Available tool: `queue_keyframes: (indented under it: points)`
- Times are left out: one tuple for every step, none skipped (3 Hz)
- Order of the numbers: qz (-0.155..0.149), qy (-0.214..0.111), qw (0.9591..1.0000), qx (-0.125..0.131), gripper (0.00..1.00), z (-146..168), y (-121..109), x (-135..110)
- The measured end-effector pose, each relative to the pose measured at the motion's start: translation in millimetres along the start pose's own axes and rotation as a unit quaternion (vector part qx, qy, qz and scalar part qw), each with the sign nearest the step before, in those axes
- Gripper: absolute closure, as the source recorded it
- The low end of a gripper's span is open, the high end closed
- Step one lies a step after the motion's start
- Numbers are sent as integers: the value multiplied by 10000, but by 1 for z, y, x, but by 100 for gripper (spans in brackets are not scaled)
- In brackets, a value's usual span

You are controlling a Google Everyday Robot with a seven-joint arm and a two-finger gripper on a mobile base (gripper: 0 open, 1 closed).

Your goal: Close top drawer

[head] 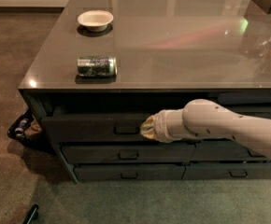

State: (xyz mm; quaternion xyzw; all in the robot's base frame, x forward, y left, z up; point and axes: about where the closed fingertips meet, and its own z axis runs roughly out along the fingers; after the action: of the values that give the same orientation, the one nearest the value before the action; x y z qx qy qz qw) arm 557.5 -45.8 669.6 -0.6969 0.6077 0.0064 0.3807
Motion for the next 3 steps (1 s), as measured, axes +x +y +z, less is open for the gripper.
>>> queue_keyframes:
  points:
    - [-48,-337,9986,-400,100,23,24,2]
    - [-387,-146,9973,-603,100,39,45,4]
    - [-937,546,9931,-448,100,43,58,23]
